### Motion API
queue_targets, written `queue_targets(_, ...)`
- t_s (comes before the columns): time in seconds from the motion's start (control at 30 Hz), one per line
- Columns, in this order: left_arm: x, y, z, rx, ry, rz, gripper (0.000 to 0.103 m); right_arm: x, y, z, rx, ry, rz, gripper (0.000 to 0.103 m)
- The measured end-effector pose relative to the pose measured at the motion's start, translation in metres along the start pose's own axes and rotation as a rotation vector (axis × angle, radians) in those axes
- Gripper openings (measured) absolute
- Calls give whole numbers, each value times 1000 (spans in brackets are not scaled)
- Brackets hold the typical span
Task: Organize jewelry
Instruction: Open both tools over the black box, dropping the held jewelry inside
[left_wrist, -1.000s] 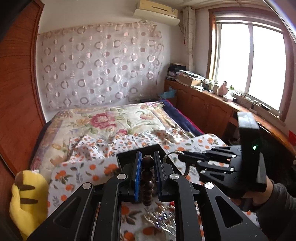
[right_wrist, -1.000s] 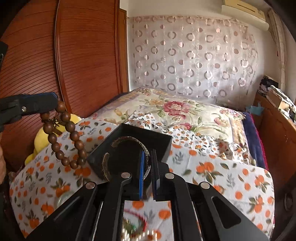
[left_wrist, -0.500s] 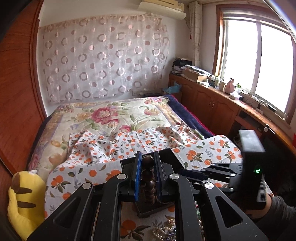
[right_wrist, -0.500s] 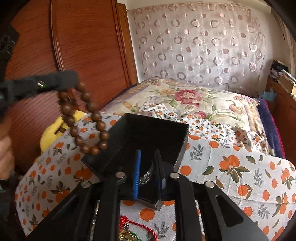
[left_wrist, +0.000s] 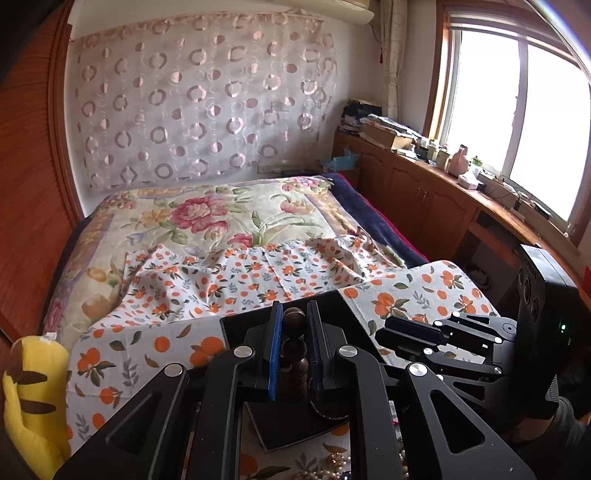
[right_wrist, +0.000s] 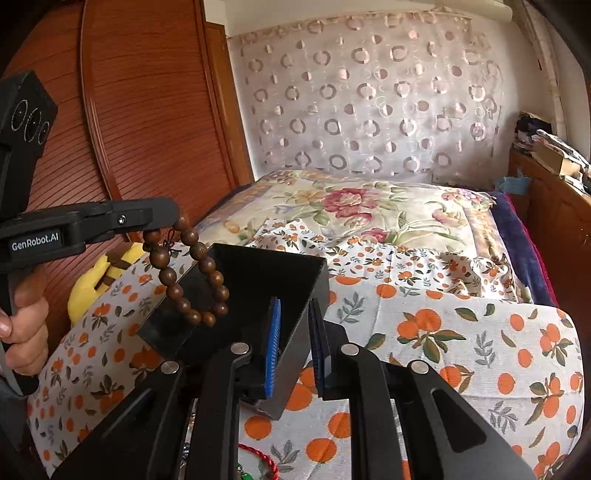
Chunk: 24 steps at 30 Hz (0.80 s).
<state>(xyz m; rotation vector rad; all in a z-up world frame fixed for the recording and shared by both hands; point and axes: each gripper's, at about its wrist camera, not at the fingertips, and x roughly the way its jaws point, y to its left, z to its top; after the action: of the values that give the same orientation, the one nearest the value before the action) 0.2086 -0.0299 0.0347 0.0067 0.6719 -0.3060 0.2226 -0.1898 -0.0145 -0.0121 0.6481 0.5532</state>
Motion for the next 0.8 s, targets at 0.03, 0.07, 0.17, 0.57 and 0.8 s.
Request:
queue_targets(0.03, 1, -1, -1, 0, 4, -5, 12, 0, 0, 0, 0, -1, -1, 17)
queue_targets(0.07, 2, -3, -1, 0, 8, -11, 12, 0, -1, -1, -1, 0, -4, 17)
queue_targets(0.17, 3, -9, -3, 8, 15, -23, 12, 1, 1, -1, -9, 0, -17, 17)
queue_targets(0.57, -8, -9, -18, 6, 24, -32, 28, -10, 2, 2, -22, 13, -83, 17)
queue_targets(0.8, -44, -4, -51, 4, 12, -11, 35, -36, 17, -10, -62, 20, -114, 17)
